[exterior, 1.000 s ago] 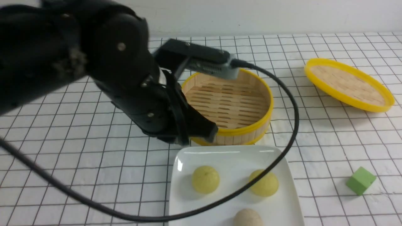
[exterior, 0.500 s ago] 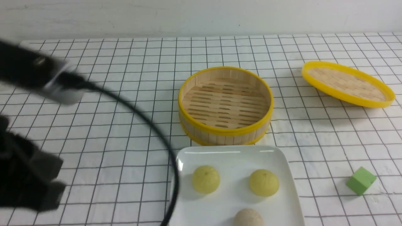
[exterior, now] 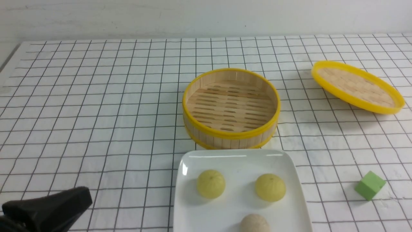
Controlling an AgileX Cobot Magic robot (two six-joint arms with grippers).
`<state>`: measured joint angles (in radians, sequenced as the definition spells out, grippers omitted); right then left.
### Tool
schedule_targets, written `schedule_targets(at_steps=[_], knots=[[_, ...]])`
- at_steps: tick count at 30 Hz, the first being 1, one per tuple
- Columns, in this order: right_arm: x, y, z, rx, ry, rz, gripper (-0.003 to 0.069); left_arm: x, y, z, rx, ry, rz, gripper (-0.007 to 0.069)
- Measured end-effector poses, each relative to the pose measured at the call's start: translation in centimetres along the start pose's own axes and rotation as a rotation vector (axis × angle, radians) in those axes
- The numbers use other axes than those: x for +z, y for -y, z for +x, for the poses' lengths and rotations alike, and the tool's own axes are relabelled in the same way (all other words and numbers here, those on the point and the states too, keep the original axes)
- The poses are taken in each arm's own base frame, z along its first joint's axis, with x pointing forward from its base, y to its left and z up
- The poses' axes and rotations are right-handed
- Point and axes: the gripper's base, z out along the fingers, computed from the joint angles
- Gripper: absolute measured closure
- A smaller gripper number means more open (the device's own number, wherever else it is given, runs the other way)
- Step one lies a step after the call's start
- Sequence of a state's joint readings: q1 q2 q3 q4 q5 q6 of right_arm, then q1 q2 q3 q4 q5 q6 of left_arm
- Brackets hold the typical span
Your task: Put the steamed buns into the plate on the white-black tablecloth.
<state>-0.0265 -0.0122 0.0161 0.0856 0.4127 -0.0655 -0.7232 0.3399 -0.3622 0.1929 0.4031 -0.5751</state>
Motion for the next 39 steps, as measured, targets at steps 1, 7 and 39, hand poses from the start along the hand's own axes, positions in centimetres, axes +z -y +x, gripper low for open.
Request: schedule_targets(at_steps=[1,7,39], knots=[[0.0,0.0,0.0,0.000,0.000,0.000,0.0553,0.1,-0.1,0.3,0.005,-0.010,-0.006,0.0601],[0.0,0.0,0.0,0.001,0.000,0.000,0.0547,0.3,-0.5,0.7,0.054,-0.026,-0.039,0.0594],[0.0,0.0,0.0,0.003,0.001,0.002,0.0521,-1.1,-7.4,9.2,0.117,0.123,-0.670,0.0573]])
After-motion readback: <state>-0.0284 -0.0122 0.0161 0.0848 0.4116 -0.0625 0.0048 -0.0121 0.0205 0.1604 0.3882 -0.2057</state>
